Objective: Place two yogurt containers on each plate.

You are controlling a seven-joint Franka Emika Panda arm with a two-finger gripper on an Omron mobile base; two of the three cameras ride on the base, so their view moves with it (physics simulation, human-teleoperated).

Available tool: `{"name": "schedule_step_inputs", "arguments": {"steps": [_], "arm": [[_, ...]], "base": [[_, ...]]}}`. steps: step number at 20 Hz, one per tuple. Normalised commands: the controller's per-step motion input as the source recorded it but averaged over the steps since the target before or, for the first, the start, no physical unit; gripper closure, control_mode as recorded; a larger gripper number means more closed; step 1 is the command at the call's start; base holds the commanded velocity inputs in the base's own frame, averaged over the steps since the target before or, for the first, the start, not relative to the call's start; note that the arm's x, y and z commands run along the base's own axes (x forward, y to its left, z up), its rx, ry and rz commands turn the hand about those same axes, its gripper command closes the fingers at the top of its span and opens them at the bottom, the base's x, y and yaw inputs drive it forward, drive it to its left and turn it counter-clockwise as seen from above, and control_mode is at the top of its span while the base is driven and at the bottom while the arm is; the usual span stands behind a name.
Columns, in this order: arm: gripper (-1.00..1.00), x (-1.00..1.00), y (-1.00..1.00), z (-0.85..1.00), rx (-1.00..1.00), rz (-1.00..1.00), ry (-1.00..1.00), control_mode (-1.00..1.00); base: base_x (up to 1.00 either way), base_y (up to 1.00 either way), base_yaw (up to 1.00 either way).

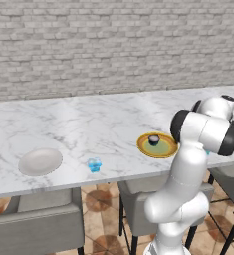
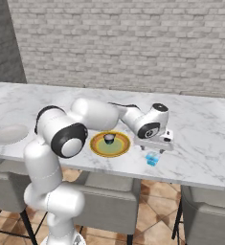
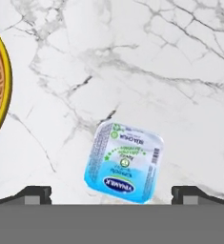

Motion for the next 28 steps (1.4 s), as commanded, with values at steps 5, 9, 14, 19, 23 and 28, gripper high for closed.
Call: {"name": "schedule_step_inputs", "arguments": {"steps": [5, 9, 14, 19, 23, 28], "arm": [[-1.00, 0.03, -0.13, -0.01, 0.01, 0.00, 0.01, -1.00], [-1.00, 0.00, 0.00, -0.09, 0.00, 0.00, 0.00, -1.00], [-1.00, 0.00, 0.04, -0.22, 0.00, 0.00, 0.00, -1.00], [-1.00, 0.00, 0.10, -0.27, 0.00, 0.00, 0.00, -1.00], [-1.00, 0.00, 0.10, -0.24, 0.00, 0.00, 0.00, -1.00], [-1.00, 0.02, 0.06, -0.20, 0.00, 0.00, 0.00, -1.00]], "base": [[0.00, 0.00, 0.00], [0.00, 0.00, 0.00], [0.00, 0.00, 0.00], [0.00, 0.00, 0.00], [0.00, 0.00, 0.00], [0.00, 0.00, 0.00]]}}
